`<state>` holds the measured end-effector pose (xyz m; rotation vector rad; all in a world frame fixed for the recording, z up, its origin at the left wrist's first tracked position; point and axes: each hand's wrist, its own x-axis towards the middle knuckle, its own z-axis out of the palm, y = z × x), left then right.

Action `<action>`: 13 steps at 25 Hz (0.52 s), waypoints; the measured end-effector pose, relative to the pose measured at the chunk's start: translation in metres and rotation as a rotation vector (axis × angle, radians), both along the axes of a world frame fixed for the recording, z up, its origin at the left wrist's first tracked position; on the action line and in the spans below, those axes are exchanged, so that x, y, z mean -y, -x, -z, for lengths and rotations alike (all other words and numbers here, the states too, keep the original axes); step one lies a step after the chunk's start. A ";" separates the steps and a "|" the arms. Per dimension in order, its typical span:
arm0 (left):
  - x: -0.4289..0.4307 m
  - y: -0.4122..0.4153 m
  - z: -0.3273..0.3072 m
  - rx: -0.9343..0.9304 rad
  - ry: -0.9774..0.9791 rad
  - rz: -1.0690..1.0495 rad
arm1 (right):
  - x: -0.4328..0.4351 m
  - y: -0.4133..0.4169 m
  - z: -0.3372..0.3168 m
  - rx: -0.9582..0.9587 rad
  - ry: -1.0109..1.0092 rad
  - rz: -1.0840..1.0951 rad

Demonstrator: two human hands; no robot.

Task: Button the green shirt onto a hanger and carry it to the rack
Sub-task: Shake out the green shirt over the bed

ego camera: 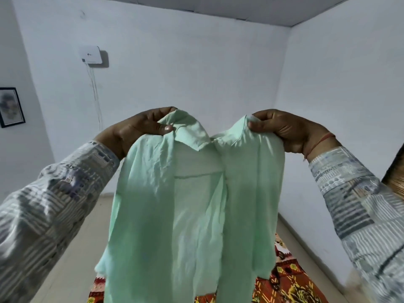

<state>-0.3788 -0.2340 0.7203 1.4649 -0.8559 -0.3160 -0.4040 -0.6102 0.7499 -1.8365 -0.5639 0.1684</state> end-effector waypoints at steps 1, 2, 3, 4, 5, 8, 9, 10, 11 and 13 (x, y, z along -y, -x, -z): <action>0.007 -0.008 0.001 0.014 -0.017 -0.093 | -0.003 -0.008 0.002 0.016 -0.007 0.033; 0.012 -0.018 0.004 0.029 -0.078 -0.236 | -0.007 -0.020 0.007 0.051 0.033 0.100; 0.016 -0.031 0.011 0.050 -0.181 -0.416 | -0.011 -0.034 0.016 0.096 0.105 0.196; 0.018 -0.049 0.023 0.077 -0.300 -0.592 | -0.015 -0.053 0.030 0.132 0.179 0.299; 0.020 -0.063 0.039 0.117 -0.421 -0.738 | -0.017 -0.072 0.047 0.160 0.237 0.375; 0.025 -0.111 0.097 0.223 -0.602 -0.951 | -0.019 -0.139 0.105 0.227 0.419 0.455; 0.027 -0.129 0.116 0.225 -0.599 -0.974 | -0.020 -0.162 0.124 0.237 0.477 0.461; 0.029 -0.142 0.134 0.229 -0.624 -0.973 | -0.021 -0.177 0.141 0.238 0.526 0.471; 0.030 -0.159 0.153 0.213 -0.645 -0.978 | -0.023 -0.196 0.158 0.228 0.551 0.475; 0.033 -0.210 0.200 0.154 -0.690 -1.004 | -0.025 -0.256 0.204 0.184 0.592 0.462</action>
